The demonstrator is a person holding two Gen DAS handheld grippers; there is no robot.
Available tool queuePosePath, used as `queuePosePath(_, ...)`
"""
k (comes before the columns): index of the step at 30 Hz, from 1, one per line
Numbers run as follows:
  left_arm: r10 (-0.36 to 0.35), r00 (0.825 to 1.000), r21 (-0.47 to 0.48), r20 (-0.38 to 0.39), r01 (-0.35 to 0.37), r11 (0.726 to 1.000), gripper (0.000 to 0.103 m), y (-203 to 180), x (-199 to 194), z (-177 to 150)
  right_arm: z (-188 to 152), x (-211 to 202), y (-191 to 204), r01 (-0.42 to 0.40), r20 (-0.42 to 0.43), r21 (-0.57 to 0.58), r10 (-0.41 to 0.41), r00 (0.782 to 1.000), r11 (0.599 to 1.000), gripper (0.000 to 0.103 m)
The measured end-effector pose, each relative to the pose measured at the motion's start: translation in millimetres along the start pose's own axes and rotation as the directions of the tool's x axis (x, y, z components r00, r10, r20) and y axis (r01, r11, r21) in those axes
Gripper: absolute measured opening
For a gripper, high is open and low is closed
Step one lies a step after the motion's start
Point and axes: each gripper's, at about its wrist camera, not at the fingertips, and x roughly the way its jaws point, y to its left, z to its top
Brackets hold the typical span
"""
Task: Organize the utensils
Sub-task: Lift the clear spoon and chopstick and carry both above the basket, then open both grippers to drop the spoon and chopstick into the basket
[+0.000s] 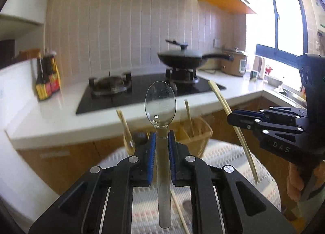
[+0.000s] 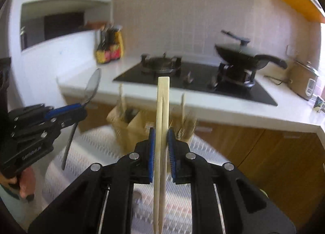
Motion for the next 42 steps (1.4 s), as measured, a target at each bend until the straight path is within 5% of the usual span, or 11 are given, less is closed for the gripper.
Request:
queuePosePath(8,-0.019,0.99,-0.062,0.138,0.028,0.998,0.011,23.0,28.9,42.9,41.5,36.2,-15.6,0.025,0.168,0.081,-0.038,0.985,0.996,0.011)
queuePosePath(15,-0.021,0.969,-0.145,0.245,0.058,0.988,0.011,47.4,65.6,41.3,45.6,59.6,-25.6,0.099,0.33,0.136,-0.14,0.933,0.986,0.011)
queuePosePath(29,0.021,0.956,-0.163,0.294,0.029,0.986,0.011,58.5,113.7,15.8,25.3,105.5,-30.1,0.104,0.361,0.144,-0.151,0.92,0.984,0.011)
queuePosePath(37,0.019,0.958,-0.136,0.285,0.021,0.991,0.012,54.8,113.4,1.8,11.7,99.6,-27.6,0.075,0.343,0.111,-0.109,0.933,0.991,0.011)
queuePosePath(42,0.016,0.961,-0.139,0.276,0.024,0.99,0.032,54.8,100.1,-7.8,1.5,87.3,-27.9,0.05,0.298,0.108,-0.08,0.951,0.993,0.022)
